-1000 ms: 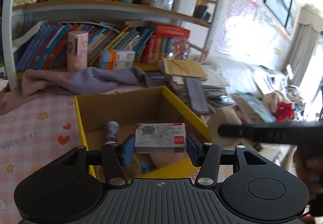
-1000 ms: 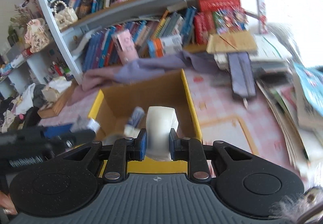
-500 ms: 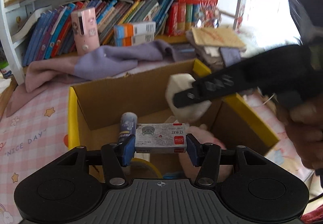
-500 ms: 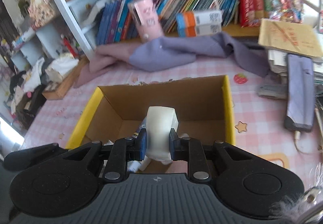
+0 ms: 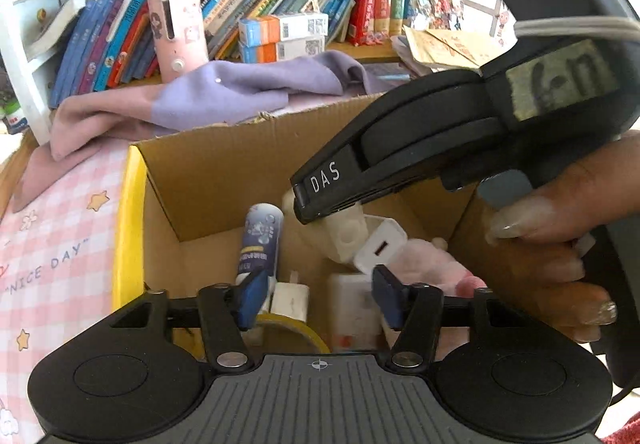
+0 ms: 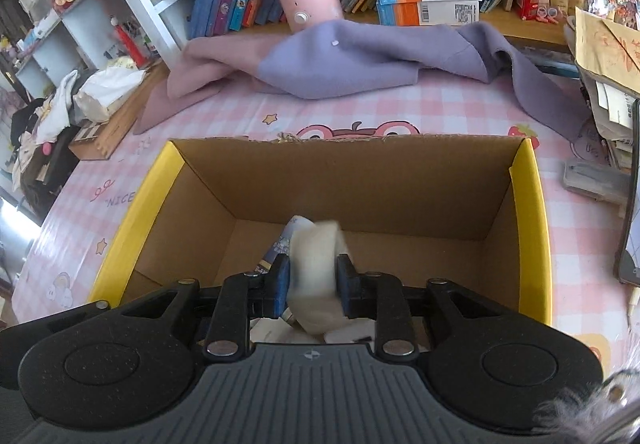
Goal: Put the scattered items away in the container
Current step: 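Lower and release the cube with the right tool while the left tool releases the small box, then withdraw both open tools up and away from the yellow box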
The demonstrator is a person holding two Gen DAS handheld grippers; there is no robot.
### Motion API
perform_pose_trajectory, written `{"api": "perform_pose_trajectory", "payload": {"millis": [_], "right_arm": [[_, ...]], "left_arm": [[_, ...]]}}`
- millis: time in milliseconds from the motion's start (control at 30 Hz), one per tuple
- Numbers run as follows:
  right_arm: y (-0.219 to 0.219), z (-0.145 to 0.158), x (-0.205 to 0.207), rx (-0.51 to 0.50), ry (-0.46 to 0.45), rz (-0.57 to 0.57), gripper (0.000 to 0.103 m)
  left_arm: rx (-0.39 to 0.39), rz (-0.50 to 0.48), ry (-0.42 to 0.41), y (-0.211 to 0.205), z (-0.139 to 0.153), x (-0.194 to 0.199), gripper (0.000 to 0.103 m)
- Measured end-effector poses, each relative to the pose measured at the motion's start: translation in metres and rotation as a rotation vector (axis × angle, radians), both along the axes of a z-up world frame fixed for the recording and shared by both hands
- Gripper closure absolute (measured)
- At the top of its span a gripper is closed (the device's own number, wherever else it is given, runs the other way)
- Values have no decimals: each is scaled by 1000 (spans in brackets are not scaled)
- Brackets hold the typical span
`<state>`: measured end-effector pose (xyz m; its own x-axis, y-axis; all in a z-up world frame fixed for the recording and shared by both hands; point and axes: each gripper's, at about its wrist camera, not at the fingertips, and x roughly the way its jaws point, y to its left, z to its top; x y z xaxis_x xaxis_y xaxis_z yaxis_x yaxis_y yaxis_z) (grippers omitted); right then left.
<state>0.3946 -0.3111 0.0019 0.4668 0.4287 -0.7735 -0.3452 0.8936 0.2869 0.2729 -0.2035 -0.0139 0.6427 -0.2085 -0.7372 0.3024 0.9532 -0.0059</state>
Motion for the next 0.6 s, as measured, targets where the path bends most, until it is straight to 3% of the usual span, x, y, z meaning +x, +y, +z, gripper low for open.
{"api": "perform_pose_trajectory", "payload": {"millis": [233, 600], "right_arm": [[-7, 20, -14, 37, -87, -21, 65], [-2, 53, -66, 38, -181, -11, 60]], "left_arm": [[-52, 66, -97, 20, 26, -23, 25], [-86, 154, -194, 73, 64, -76, 18]]}}
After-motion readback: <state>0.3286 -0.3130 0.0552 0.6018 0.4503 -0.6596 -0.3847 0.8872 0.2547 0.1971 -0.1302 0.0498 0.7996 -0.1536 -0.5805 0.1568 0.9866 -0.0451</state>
